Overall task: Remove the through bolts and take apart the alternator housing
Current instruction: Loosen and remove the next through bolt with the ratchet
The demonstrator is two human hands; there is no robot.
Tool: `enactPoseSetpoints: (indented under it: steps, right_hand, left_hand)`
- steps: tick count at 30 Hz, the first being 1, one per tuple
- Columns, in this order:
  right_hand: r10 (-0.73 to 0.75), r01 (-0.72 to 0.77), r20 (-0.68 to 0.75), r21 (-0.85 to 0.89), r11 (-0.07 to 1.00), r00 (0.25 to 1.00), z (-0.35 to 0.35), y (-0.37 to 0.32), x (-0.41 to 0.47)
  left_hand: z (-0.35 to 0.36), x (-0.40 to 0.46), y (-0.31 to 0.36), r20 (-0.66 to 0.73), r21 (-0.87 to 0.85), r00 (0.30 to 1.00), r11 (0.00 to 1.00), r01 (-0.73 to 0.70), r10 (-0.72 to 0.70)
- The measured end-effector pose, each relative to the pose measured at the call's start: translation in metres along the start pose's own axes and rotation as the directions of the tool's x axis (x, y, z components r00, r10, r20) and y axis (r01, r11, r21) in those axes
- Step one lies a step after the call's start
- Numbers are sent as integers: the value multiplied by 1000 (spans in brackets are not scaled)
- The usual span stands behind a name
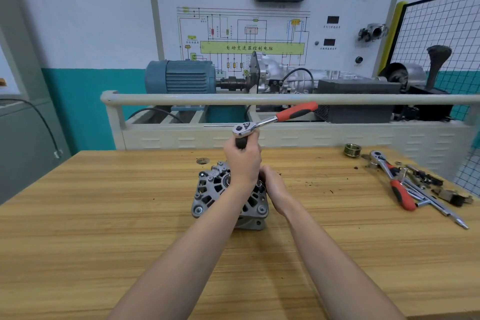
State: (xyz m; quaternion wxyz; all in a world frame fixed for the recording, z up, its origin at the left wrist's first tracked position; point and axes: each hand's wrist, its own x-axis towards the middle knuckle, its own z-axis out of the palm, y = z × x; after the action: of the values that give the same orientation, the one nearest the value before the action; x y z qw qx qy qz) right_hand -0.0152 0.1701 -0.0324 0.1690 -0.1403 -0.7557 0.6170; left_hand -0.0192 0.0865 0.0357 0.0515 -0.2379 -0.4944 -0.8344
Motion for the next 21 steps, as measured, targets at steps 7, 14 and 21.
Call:
enactPoseSetpoints:
  steps: [7,14,21]
  right_hand:
    - [-63,56,-44,-147,988,997,-2,2,2]
    - [-165,150,-2,423,894,986,-19,-3,-27]
    - [-540,265,0,870,415,842,-69,-62,-75]
  left_hand:
    - [6,-2,12,443,210,891,978,4,-99]
    - [-1,-6,11,480,276,871,960,-39,-102]
    - [6,-11,9,500,301,858,952,-49,-114]
